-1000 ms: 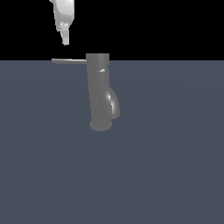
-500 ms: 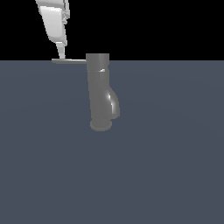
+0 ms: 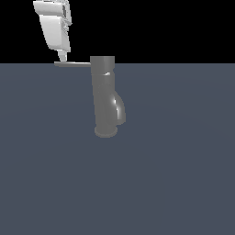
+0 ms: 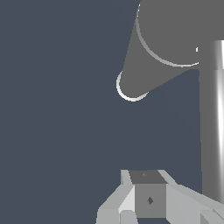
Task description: Turn on the faucet by rotating a designated handle.
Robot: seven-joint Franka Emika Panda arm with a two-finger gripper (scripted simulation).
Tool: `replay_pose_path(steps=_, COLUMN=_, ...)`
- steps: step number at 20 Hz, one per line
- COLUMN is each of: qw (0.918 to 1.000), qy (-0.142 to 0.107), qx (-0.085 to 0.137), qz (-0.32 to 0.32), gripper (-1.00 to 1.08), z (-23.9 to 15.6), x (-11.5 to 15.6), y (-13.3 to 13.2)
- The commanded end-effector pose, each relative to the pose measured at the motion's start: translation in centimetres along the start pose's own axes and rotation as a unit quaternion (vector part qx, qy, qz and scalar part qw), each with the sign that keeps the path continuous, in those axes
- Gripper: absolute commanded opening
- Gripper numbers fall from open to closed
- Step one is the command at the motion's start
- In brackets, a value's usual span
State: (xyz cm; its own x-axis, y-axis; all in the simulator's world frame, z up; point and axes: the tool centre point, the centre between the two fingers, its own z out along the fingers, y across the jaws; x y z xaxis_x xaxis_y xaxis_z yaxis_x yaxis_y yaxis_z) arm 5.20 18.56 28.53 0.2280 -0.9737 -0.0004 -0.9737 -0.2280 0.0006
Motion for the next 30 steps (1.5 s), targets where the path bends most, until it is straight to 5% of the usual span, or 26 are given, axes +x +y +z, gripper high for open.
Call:
replay_pose_path(steps=1, qw=1.0, qy=0.0, qx=0.0, qz=0.001, gripper=-1.0, z=0.0, x=0.0, y=0.0)
replay_pose_path(steps=30, qw=1.0, qy=0.0, qx=0.0, qz=0.001, gripper=-1.0, z=0.0, x=0.6, y=8.0)
